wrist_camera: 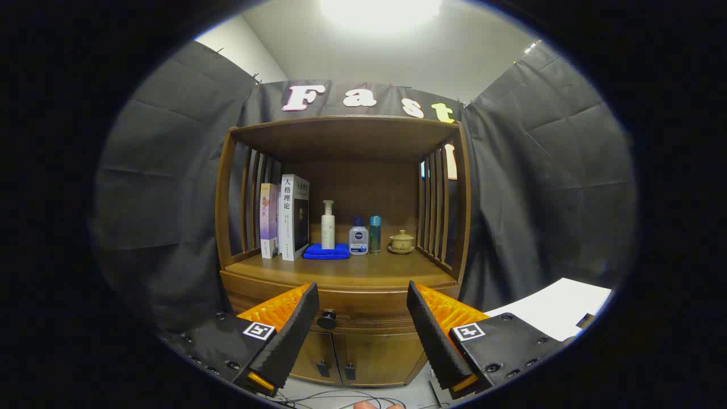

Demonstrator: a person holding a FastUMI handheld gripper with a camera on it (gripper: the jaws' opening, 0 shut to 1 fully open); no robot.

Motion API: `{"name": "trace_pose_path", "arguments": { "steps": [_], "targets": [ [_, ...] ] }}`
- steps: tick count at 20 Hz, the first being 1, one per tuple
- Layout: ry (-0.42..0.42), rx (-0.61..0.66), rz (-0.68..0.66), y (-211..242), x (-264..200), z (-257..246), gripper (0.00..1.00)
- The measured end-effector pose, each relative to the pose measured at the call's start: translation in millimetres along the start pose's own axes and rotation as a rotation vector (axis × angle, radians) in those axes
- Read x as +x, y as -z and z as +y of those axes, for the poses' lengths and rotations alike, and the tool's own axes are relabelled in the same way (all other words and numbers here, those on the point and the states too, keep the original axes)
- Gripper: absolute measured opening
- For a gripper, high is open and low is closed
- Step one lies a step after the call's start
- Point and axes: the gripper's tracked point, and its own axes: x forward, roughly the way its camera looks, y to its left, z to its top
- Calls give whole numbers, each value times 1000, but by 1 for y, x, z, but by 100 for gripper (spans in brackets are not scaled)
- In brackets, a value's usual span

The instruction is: Pull open the drawer, take out the items inside it, and place them on the countertop above the cabinet.

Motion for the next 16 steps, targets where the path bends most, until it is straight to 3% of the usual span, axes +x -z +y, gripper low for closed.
{"name": "trace_pose_path", "arguments": {
  "steps": [16],
  "targets": [
    [-39, 17, 67, 39, 18, 13, 98]
  ]
}}
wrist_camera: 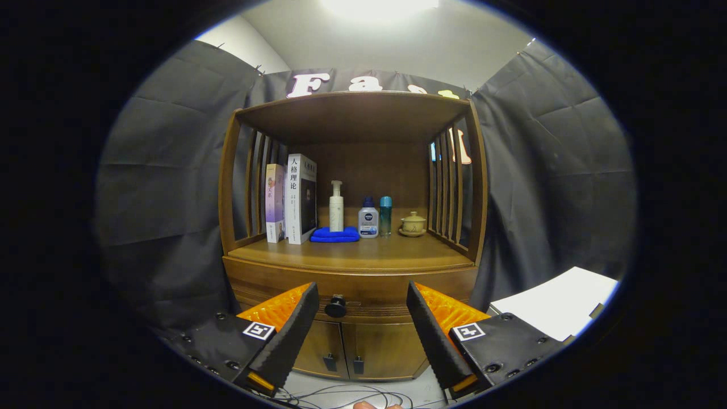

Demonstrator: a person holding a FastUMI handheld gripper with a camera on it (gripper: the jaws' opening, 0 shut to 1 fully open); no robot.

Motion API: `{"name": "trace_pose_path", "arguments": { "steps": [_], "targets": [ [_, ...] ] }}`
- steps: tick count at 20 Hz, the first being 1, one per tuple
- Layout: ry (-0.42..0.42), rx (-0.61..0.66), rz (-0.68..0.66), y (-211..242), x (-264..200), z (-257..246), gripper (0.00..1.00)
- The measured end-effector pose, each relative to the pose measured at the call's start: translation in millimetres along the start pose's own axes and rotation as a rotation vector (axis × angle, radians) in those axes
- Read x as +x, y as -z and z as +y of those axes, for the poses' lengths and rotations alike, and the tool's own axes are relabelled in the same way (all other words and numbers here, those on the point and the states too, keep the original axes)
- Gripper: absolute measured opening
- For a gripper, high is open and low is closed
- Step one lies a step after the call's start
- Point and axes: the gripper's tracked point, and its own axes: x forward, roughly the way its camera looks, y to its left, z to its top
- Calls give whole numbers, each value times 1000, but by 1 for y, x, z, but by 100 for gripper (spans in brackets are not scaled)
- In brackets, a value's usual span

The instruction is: Pull open the drawer, take out the items inside it, and place them on the countertop above the cabinet.

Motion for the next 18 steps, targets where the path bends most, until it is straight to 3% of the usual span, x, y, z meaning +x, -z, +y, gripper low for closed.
{"name": "trace_pose_path", "arguments": {
  "steps": [18],
  "targets": [
    [-56, 11, 30, 17, 23, 13, 98]
  ]
}}
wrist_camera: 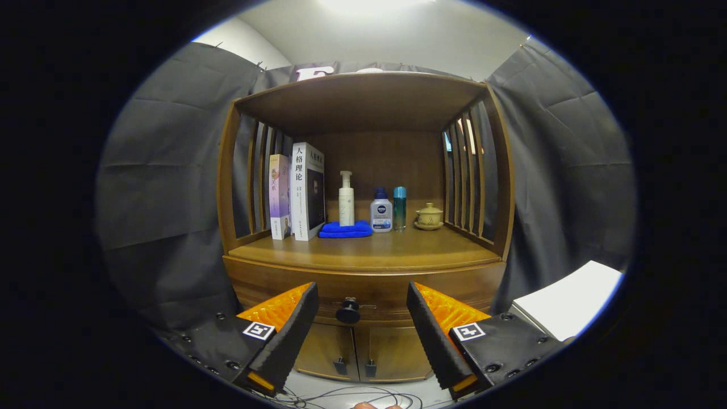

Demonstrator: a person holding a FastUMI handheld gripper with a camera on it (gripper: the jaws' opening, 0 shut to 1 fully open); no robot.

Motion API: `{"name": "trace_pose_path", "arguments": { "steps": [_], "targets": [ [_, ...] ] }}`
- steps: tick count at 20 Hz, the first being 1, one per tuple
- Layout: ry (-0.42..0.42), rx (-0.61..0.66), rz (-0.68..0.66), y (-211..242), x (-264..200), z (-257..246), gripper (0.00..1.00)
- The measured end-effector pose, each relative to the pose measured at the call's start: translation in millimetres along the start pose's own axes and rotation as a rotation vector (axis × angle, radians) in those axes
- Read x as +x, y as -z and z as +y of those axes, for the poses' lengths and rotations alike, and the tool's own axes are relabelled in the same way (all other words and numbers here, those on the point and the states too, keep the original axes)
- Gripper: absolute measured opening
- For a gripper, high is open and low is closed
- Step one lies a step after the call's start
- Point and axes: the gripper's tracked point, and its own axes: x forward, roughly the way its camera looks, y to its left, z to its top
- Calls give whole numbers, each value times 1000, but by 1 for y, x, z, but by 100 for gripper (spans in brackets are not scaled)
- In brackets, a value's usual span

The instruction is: Pull open the drawer, take out the items inside it, and place them on the countertop above the cabinet.

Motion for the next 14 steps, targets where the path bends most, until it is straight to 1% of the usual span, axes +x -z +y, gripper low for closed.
{"name": "trace_pose_path", "arguments": {
  "steps": [2, 3, 6, 10, 14],
  "targets": [
    [-5, -18, 18, 5, 4, -1, 98],
    [0, -13, 30, 6, 5, 0, 98],
    [-20, 26, 60, 9, 8, -1, 98],
    [-22, -5, 121, 12, 12, 1, 98],
    [-21, 21, 178, 40, 31, 4, 98]
  ]
}}
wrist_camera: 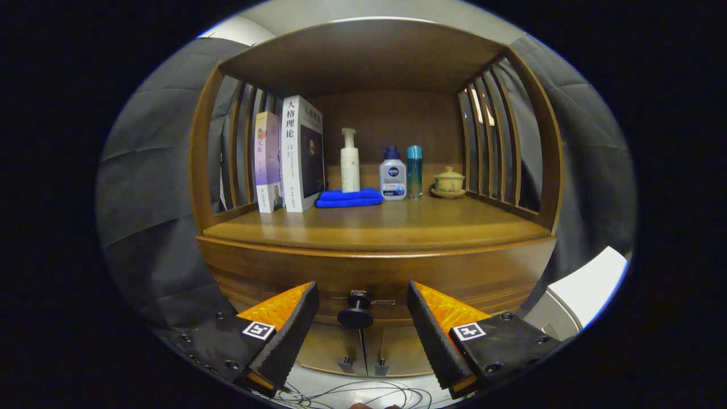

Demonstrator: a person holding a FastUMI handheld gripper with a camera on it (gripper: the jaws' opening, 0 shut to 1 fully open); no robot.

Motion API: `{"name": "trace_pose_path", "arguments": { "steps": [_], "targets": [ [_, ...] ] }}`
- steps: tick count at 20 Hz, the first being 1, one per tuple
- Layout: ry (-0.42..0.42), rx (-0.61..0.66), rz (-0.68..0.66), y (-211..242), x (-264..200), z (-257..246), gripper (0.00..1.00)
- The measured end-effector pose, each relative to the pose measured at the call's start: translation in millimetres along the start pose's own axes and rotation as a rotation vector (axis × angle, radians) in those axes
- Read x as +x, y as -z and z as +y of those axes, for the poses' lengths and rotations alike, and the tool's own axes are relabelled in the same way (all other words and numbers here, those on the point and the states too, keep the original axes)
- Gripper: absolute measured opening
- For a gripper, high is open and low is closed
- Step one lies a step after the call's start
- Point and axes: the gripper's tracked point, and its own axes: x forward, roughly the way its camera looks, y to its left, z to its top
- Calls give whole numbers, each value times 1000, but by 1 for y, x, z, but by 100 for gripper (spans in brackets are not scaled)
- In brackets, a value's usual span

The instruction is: Pull open the drawer, take out the items inside it, and place them on the countertop above the cabinet.

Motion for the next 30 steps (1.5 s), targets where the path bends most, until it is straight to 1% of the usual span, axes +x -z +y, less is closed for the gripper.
{"name": "trace_pose_path", "arguments": {
  "steps": [1, 7, 11, 15, 18, 20, 22, 26, 30],
  "targets": [
    [1, 0, 14, 4, 10, 0, 98],
    [40, -19, 65, 29, 32, -5, 98],
    [40, -34, 95, 42, 44, -1, 92],
    [12, -51, 102, 48, 46, 7, 60],
    [-15, 18, 100, 51, 49, 9, 35],
    [-10, 18, 109, 50, 48, 6, 35],
    [0, -5, 101, 50, 46, 6, 26],
    [2, -6, 106, 51, 44, 7, 26],
    [-3, -19, 102, 55, 29, 6, 26]
  ]
}}
